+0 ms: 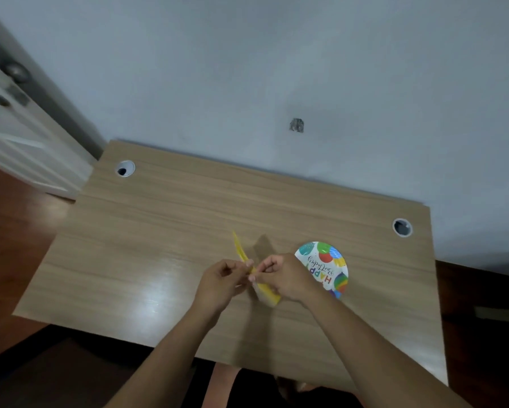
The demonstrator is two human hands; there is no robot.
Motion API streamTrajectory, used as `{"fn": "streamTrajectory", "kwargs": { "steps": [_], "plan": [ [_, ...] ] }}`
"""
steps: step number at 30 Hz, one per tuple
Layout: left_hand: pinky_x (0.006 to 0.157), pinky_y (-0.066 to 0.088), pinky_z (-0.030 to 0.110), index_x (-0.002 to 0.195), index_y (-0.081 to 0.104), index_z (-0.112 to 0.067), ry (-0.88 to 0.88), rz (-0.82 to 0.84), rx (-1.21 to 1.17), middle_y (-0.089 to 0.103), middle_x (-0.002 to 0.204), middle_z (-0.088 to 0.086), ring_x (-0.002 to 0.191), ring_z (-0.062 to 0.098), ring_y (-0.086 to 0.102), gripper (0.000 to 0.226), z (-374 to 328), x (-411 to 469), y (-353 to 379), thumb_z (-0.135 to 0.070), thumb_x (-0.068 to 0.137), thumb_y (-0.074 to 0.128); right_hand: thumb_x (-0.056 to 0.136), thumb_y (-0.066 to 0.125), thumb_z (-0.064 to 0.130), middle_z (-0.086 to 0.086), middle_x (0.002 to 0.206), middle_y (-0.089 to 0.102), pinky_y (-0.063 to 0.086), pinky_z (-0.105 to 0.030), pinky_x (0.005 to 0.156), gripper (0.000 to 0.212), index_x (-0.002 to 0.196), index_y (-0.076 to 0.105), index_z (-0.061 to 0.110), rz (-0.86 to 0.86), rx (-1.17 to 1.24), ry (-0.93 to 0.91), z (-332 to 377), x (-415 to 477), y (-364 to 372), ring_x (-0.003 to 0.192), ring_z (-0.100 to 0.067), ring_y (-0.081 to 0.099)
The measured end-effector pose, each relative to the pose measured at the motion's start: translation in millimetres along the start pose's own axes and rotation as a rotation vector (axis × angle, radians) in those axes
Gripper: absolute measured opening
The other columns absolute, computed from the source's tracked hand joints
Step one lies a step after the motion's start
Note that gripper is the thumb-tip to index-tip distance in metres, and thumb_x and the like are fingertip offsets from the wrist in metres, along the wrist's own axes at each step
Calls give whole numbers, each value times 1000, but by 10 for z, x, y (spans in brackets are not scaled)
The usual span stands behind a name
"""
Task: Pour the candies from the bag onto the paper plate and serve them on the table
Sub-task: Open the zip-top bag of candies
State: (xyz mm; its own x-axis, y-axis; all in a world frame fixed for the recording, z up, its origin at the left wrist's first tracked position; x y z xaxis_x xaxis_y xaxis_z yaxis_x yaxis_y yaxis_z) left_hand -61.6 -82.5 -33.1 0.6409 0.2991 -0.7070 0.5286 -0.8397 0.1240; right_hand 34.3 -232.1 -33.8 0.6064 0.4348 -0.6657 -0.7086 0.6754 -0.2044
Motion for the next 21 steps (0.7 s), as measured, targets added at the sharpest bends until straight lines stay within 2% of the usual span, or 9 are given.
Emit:
{"fn": "streamTrajectory", "kwargs": {
  "steps": [3, 5, 7, 9, 12, 15, 17, 21],
  "plan": [
    [83, 69, 34, 105, 73, 5, -49, 35, -115, 76, 103, 34, 99, 34, 73, 16, -1, -49, 1, -9, 98, 75, 76, 98, 28, -1, 70, 72, 45, -28, 54, 31, 84, 70, 19, 9, 27, 16, 4, -91, 24, 55, -16, 55],
    [84, 69, 34, 105, 74, 4, -69, 59, -144, 75, 107, 38, 97, 34, 74, 13, 1, -65, 1, -8, 99, 73, 78, 97, 28, -6, 77, 74, 48, -28, 57, 33, 91, 69, 15, 30, 105, 7, 26, -157, 36, 64, -20, 58],
    [85, 68, 33, 106, 76, 5, -78, 74, -162, 77, 100, 28, 88, 29, 75, 13, -21, -98, 8, -6, 102, 69, 85, 91, 32, -4, 81, 75, 49, -25, 58, 29, 93, 68, 16, 31, 179, -17, 59, -223, 21, 70, -18, 59],
    [84, 68, 33, 103, 75, 4, -68, 90, -174, 79, 95, 23, 83, 26, 78, 12, -57, -134, 40, -5, 103, 67, 93, 82, 38, 2, 75, 72, 47, -22, 57, 25, 90, 67, 19, 17, 167, -38, 97, -280, -35, 62, -12, 57],
    [80, 69, 31, 94, 72, 1, -19, 54, -148, 77, 95, 28, 78, 26, 77, 12, -65, -144, 124, -6, 102, 69, 99, 76, 32, -7, 74, 68, 53, -29, 57, 23, 90, 61, 18, 38, 196, -46, 116, -301, -68, 52, -15, 56],
    [71, 69, 27, 98, 69, 7, 11, -44, -164, 74, 87, 29, 66, 22, 77, 13, -16, -153, 227, -5, 104, 66, 102, 73, 24, -3, 67, 67, 64, -37, 61, 21, 93, 56, 14, -11, 214, -22, 160, -310, -83, 50, -17, 63],
    [69, 69, 27, 103, 68, 9, 29, -78, -206, 73, 87, 30, 67, 23, 78, 14, -28, -205, 293, -3, 105, 63, 102, 71, 21, -3, 63, 66, 67, -41, 64, 20, 93, 55, 13, -61, 227, -38, 201, -319, -102, 48, -17, 64],
    [67, 69, 27, 104, 67, 10, 67, -108, -193, 72, 86, 29, 69, 24, 77, 14, -72, -252, 348, -2, 106, 61, 103, 70, 20, -8, 70, 68, 69, -48, 69, 21, 88, 55, 15, -143, 207, -52, 233, -356, -128, 51, -22, 66]
  ]
}}
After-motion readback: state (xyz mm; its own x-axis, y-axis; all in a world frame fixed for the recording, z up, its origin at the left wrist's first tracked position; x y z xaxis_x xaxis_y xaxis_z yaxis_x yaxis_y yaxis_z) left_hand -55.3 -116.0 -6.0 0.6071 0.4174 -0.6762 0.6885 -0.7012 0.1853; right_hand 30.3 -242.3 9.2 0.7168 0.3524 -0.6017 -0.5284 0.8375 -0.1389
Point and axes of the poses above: each hand's wrist, its own x-axis towards the middle knuckle, its own y-axis out of the palm, z = x × y, the point moved 4 cm from there along x, towards the middle knuckle
